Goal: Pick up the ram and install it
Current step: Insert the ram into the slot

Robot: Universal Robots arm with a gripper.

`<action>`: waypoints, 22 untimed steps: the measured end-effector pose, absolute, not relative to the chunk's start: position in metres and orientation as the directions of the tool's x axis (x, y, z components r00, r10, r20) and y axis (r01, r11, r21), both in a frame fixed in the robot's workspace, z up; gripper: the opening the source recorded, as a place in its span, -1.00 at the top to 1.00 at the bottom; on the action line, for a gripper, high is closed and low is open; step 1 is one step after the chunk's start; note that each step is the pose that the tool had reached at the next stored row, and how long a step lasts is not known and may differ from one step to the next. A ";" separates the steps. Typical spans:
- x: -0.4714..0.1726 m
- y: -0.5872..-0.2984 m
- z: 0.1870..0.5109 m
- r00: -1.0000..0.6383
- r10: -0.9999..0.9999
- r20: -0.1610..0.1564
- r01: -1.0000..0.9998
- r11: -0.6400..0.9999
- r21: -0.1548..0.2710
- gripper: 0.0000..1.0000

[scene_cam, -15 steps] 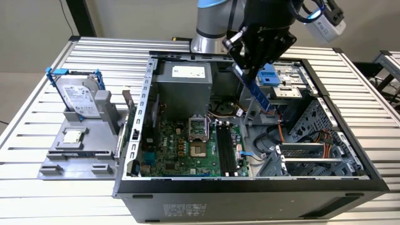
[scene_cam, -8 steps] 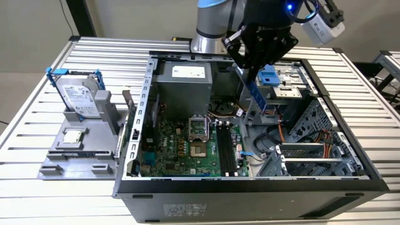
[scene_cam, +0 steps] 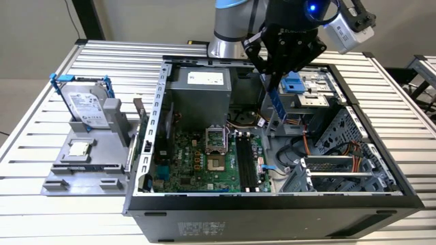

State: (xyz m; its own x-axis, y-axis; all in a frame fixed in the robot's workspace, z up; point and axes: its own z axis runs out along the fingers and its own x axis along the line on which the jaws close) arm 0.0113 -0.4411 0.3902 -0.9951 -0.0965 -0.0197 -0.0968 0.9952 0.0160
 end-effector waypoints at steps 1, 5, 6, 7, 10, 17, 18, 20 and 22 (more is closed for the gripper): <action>0.011 -0.441 0.390 -0.996 -0.085 -0.020 -0.085 0.996 0.016 1.00; 0.011 -0.441 0.390 -0.999 -0.040 -0.020 -0.041 0.999 0.016 1.00; 0.011 -0.441 0.390 -0.999 -0.029 -0.020 -0.030 0.999 0.016 1.00; 0.011 -0.441 0.390 -1.000 -0.022 -0.020 -0.022 1.000 0.016 1.00; 0.011 -0.441 0.390 -1.000 -0.019 -0.020 -0.019 1.000 0.016 1.00; 0.011 -0.441 0.389 -1.000 -0.019 -0.020 -0.019 1.000 0.016 1.00; 0.012 -0.441 0.389 -1.000 -0.019 -0.020 -0.019 1.000 0.016 1.00; 0.012 -0.441 0.388 -1.000 -0.019 -0.020 -0.019 1.000 0.016 1.00; 0.013 -0.441 0.387 -1.000 -0.019 -0.020 -0.019 1.000 0.016 1.00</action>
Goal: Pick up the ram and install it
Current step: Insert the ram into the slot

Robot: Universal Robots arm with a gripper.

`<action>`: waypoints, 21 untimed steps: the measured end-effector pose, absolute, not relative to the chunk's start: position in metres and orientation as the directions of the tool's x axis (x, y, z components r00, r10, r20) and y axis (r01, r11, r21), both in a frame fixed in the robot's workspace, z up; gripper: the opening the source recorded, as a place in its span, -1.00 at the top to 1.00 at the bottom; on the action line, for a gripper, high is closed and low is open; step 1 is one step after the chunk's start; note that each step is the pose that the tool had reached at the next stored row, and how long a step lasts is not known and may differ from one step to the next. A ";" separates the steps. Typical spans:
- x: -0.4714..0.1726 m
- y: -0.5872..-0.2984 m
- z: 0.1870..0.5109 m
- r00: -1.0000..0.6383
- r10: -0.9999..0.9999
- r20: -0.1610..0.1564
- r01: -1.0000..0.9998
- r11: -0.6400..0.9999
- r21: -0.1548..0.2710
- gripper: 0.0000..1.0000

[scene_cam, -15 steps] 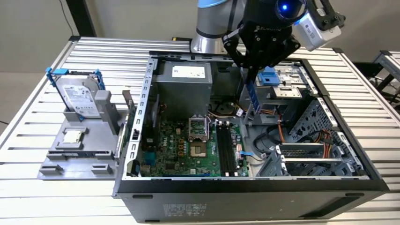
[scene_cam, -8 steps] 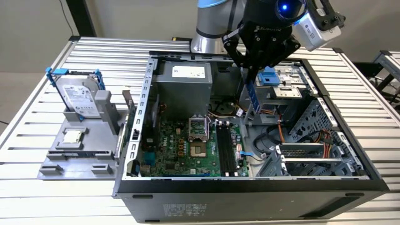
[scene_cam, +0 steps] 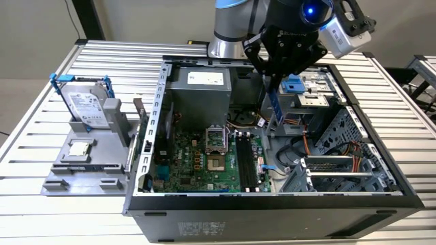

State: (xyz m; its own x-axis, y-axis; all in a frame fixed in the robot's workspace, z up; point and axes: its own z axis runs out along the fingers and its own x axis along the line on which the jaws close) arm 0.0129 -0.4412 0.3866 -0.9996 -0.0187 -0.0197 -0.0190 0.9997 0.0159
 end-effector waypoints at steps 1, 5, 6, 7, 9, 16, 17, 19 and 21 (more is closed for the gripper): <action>0.013 -0.441 0.386 -1.000 -0.019 -0.020 -0.019 1.000 0.016 1.00; 0.015 -0.441 0.383 -1.000 -0.019 -0.020 -0.019 1.000 0.016 1.00; 0.015 -0.441 0.382 -1.000 -0.019 -0.020 -0.019 1.000 0.016 1.00; 0.016 -0.441 0.381 -1.000 -0.019 -0.020 -0.019 1.000 0.016 1.00; 0.016 -0.441 0.380 -1.000 -0.019 -0.020 -0.019 1.000 0.016 1.00; 0.017 -0.441 0.375 -1.000 -0.018 -0.020 -0.018 1.000 0.016 1.00; 0.017 -0.441 0.375 -1.000 -0.018 -0.020 -0.018 1.000 0.016 1.00; 0.017 -0.441 0.375 -1.000 -0.018 -0.021 -0.019 1.000 0.016 1.00; 0.017 -0.441 0.375 -1.000 -0.018 -0.021 -0.019 1.000 0.016 1.00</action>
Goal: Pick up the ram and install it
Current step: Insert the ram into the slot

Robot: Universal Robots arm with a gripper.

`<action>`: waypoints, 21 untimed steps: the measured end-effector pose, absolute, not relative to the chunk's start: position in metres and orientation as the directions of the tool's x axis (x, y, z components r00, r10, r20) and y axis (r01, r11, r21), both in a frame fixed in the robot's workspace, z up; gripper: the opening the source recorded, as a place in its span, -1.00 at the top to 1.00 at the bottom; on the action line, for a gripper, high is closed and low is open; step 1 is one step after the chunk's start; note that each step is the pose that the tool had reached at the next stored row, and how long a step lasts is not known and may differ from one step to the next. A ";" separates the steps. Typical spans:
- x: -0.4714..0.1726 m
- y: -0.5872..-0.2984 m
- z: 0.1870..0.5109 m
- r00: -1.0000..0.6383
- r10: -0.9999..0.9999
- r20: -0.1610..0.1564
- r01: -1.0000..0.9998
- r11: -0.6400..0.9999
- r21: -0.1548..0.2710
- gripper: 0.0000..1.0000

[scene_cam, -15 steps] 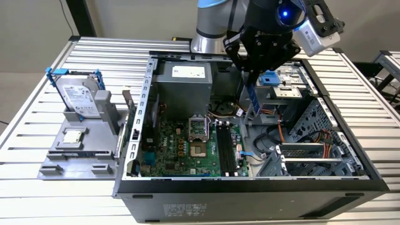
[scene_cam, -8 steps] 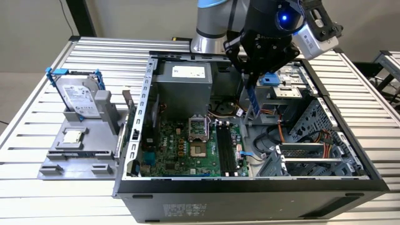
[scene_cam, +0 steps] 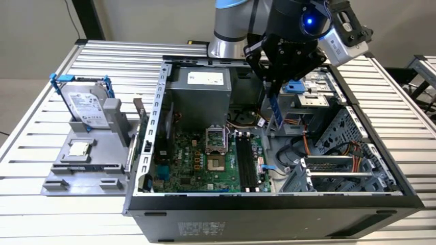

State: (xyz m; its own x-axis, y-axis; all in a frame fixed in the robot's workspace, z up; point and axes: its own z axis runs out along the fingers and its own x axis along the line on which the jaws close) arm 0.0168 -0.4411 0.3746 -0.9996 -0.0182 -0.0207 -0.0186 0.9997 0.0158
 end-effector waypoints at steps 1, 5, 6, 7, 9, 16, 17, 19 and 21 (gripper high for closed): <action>0.017 -0.441 0.375 -1.000 -0.018 -0.021 -0.018 1.000 0.016 1.00; 0.017 -0.441 0.371 -1.000 -0.018 -0.021 -0.018 1.000 0.016 1.00; 0.017 -0.441 0.369 -1.000 -0.018 -0.021 -0.018 1.000 0.016 1.00; 0.017 -0.441 0.367 -1.000 -0.018 -0.021 -0.018 1.000 0.016 1.00; 0.018 -0.440 0.364 -1.000 -0.018 -0.021 -0.019 1.000 0.016 1.00; 0.021 -0.440 0.352 -1.000 -0.018 -0.021 -0.018 1.000 0.016 1.00; 0.022 -0.440 0.351 -1.000 -0.018 -0.021 -0.018 1.000 0.016 1.00; 0.022 -0.440 0.349 -1.000 -0.017 -0.021 -0.018 1.000 0.016 1.00; 0.022 -0.437 0.346 -1.000 -0.016 -0.021 -0.016 1.000 0.016 1.00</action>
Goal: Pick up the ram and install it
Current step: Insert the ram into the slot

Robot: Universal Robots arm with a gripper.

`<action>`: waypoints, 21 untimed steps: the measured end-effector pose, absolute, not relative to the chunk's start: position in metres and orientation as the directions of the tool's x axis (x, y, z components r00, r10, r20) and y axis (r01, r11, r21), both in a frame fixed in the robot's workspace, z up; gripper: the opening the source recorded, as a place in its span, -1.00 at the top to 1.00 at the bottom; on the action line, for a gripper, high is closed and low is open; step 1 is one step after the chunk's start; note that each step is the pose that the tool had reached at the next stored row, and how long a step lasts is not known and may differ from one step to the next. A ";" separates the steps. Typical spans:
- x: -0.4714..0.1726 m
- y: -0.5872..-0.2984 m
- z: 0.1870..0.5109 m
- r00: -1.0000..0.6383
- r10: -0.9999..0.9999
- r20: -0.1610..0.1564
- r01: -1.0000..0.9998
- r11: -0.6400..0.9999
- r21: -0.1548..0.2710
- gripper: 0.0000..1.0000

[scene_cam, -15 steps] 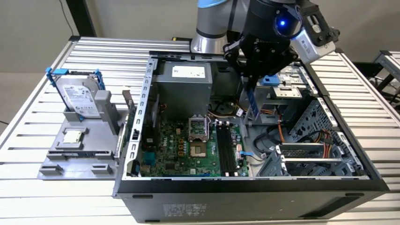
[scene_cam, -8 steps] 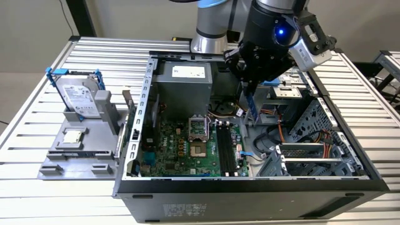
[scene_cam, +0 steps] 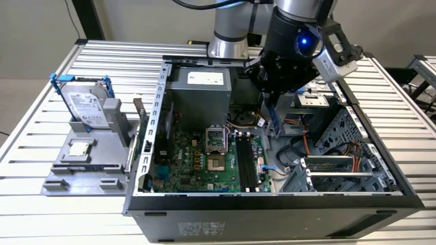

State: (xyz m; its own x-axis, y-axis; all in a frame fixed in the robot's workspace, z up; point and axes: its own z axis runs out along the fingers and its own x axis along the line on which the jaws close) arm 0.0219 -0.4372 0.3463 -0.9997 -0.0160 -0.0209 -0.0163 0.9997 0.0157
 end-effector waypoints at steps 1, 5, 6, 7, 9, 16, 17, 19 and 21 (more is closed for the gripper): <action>0.022 -0.435 0.345 -1.000 -0.015 -0.021 -0.016 1.000 0.016 1.00; 0.024 -0.429 0.338 -1.000 -0.012 -0.021 -0.012 1.000 0.016 1.00; 0.025 -0.429 0.337 -1.000 -0.012 -0.021 -0.012 1.000 0.016 1.00; 0.025 -0.428 0.335 -1.000 -0.011 -0.021 -0.011 1.000 0.016 1.00; 0.025 -0.427 0.331 -1.000 -0.010 -0.021 -0.010 1.000 0.015 1.00; 0.025 -0.427 0.323 -1.000 -0.010 -0.021 -0.010 1.000 0.012 1.00; 0.025 -0.427 0.322 -1.000 -0.010 -0.021 -0.010 1.000 0.011 1.00; 0.025 -0.427 0.319 -1.000 -0.010 -0.022 -0.010 1.000 0.012 1.00; 0.025 -0.427 0.315 -1.000 -0.009 -0.022 -0.009 1.000 0.012 1.00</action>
State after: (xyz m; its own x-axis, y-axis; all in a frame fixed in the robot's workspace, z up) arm 0.0248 -0.4273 0.3150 -0.9997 -0.0085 -0.0216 -0.0088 0.9999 0.0123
